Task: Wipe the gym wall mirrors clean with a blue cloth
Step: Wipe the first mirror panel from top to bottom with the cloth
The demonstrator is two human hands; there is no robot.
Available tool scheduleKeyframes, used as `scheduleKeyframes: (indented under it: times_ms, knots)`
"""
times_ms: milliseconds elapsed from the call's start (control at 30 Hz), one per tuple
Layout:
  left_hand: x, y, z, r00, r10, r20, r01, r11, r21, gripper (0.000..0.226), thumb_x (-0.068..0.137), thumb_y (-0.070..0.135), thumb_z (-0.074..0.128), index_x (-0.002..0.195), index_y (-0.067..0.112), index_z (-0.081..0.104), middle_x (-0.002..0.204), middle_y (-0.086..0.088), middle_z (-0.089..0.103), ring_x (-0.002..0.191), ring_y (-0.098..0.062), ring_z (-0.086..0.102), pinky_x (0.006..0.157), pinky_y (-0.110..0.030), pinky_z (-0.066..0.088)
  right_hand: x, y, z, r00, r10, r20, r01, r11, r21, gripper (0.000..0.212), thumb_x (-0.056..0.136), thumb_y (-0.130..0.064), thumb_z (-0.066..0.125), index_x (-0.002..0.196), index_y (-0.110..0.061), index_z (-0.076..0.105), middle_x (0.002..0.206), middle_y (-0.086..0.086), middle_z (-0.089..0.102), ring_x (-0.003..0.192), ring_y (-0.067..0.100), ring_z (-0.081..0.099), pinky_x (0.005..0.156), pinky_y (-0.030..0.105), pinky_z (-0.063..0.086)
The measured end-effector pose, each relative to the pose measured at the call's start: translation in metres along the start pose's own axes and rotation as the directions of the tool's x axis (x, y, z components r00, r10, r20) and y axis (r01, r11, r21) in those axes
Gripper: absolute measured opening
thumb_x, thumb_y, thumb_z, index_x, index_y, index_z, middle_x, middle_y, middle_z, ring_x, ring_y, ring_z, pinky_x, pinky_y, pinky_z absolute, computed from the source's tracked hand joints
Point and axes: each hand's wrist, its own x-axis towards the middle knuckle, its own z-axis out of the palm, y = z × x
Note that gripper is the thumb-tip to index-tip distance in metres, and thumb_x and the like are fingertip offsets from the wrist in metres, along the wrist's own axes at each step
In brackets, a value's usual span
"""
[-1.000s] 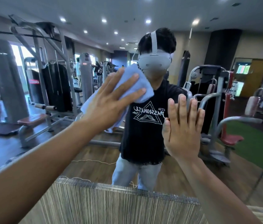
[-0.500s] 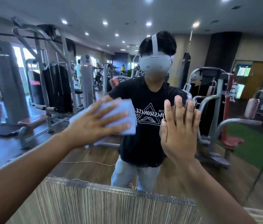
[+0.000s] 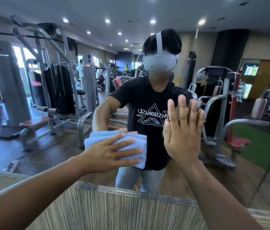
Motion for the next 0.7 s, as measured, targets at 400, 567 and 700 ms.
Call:
scheduleKeyframes:
  times_ms: [400,567,700]
  knots:
    - [0.067,-0.079,-0.04,0.753,-0.591,-0.291,0.587,0.802,-0.111,0.066,0.092,0.002,0.067,0.149,0.024,0.041,0.158,-0.01,0.031,0.148,-0.045,0.018,0.122,-0.057,0.018,-0.001,0.001,0.004,1.0,0.001,-0.017,-0.001,1.0,0.004,0.056,0.11,-0.032,0.03,0.164,-0.021,0.021,0.171,0.007,0.011,0.158,0.032,0.005,0.127,0.056,0.01]
    - [0.034,0.005,-0.003,0.942,-0.296,-0.159,0.289,0.955,-0.07,0.057,0.097,0.008,0.057,0.15,0.027,0.045,0.159,-0.005,0.038,0.151,-0.034,0.024,0.122,-0.055,0.022,-0.001,0.001,0.0,1.0,0.003,0.005,-0.003,1.0,0.001,0.057,0.11,-0.032,0.033,0.164,-0.021,0.02,0.171,0.008,0.014,0.158,0.034,0.008,0.125,0.059,0.015]
    - [-0.004,0.02,-0.002,0.998,-0.05,0.028,0.05,0.999,-0.001,0.047,0.104,0.016,0.046,0.148,0.031,0.047,0.158,0.001,0.041,0.146,-0.031,0.038,0.119,-0.059,0.026,-0.001,0.001,-0.004,1.0,0.002,0.025,-0.002,1.0,0.01,0.059,0.109,-0.03,0.04,0.164,-0.02,0.021,0.17,0.009,0.017,0.157,0.036,0.012,0.124,0.061,0.018]
